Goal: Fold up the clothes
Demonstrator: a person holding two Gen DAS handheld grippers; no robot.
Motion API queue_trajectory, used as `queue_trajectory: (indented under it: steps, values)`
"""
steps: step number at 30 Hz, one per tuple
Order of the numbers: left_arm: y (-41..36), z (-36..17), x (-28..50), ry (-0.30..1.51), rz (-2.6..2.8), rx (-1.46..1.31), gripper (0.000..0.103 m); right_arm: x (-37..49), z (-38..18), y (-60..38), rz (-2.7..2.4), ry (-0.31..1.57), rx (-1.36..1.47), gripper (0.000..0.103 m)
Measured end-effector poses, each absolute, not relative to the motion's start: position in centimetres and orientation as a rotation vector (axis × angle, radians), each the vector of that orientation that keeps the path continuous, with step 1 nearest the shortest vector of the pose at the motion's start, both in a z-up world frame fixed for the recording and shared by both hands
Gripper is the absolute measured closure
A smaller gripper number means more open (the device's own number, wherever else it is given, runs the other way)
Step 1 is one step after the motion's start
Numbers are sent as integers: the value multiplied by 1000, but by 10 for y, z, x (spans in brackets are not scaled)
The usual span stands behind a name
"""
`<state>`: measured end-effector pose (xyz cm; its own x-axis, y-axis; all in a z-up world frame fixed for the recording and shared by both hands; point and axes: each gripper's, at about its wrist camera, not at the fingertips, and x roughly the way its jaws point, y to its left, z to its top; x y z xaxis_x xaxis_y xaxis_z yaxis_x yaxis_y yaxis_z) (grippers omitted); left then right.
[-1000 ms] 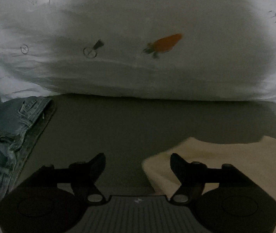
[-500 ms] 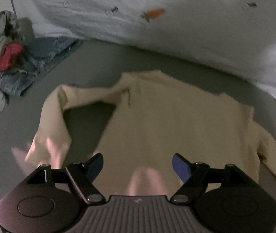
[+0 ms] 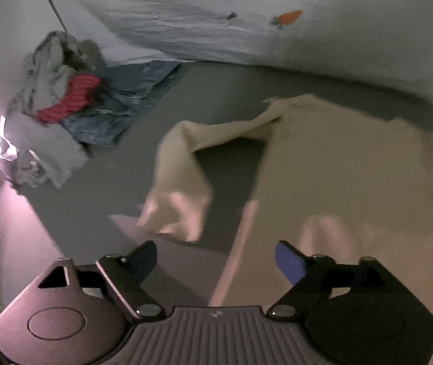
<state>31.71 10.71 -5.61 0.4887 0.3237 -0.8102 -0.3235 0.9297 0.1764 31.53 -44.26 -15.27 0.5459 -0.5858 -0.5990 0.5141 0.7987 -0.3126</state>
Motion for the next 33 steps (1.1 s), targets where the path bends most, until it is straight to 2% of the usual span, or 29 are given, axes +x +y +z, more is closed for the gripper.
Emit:
queue_trajectory:
  steps: [8,11,14,15,16,19,24,28,30,33]
  values:
    - [166,-131,323,956,239,144,15,301,-146,-313,-423,721,-199,63]
    - [182,-152,336,907,146,210,28,285,-143,-241,-381,702,-276,60]
    - [204,-152,342,861,58,133,61,270,-136,-174,-300,716,-259,59]
    - [211,-150,345,870,48,97,87,266,-133,-155,-271,727,-256,59]
    - [217,-146,348,878,79,97,99,263,-131,-137,-242,739,-255,59]
    - [247,-118,343,840,148,100,99,269,-130,-91,-155,732,-326,59]
    - [365,-35,311,738,212,-327,99,272,-121,-42,-103,660,-464,59]
    - [453,15,281,634,261,-715,100,275,-110,-27,-121,653,-454,59]
    - [474,28,272,616,286,-778,101,276,-109,-26,-137,664,-426,59]
    - [492,14,270,663,416,-755,101,276,-110,-26,-162,684,-384,59]
